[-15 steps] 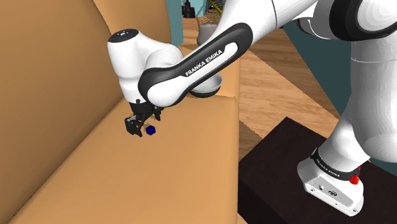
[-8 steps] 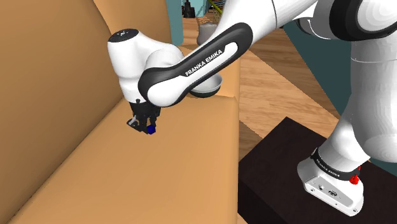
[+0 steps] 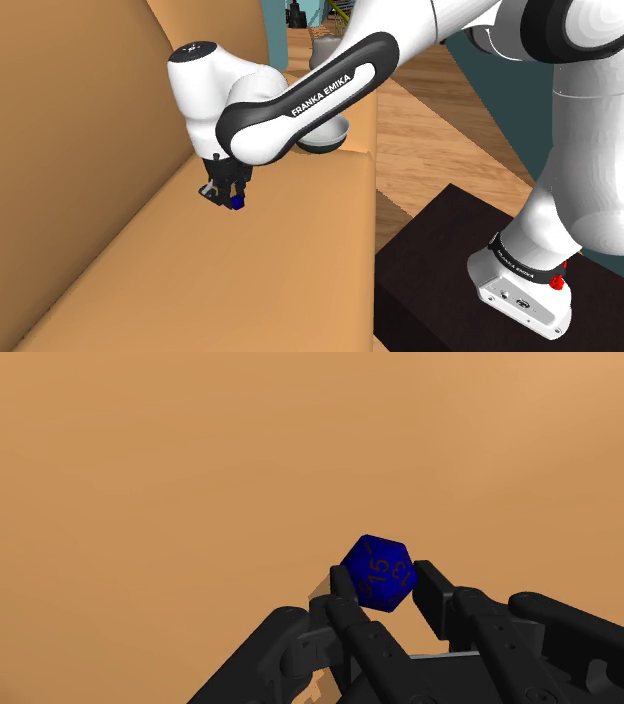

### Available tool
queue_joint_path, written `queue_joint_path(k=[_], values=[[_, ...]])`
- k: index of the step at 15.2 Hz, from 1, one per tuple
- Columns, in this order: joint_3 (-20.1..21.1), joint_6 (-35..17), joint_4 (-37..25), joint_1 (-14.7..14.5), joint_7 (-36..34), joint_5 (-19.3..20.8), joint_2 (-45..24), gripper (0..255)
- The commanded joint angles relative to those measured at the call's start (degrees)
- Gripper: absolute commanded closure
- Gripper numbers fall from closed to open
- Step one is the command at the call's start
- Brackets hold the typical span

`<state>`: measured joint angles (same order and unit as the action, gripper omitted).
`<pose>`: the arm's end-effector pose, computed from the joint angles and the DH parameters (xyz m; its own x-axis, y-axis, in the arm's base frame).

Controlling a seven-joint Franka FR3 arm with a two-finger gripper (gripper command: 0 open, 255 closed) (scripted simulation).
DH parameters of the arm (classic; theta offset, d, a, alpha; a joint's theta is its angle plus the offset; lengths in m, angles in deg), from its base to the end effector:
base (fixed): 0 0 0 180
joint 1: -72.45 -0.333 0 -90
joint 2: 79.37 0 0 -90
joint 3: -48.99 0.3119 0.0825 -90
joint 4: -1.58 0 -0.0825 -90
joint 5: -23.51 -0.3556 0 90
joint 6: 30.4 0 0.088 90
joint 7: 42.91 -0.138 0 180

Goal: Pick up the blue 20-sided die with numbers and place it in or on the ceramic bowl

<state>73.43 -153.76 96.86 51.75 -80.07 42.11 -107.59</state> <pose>0.4947 0.4258 0.3267 0.9618 0.2602 0.0854 0.2578 -0.9654 0.0379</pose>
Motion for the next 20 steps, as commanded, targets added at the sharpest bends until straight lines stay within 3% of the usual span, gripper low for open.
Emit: queue_joint_path(k=[1,20], values=[[0.21,1.11,-0.60,0.07,0.29,-0.37,0.57,255],[1.66,13.45,-9.18,0.28,2.95,-3.33,4.88,255]])
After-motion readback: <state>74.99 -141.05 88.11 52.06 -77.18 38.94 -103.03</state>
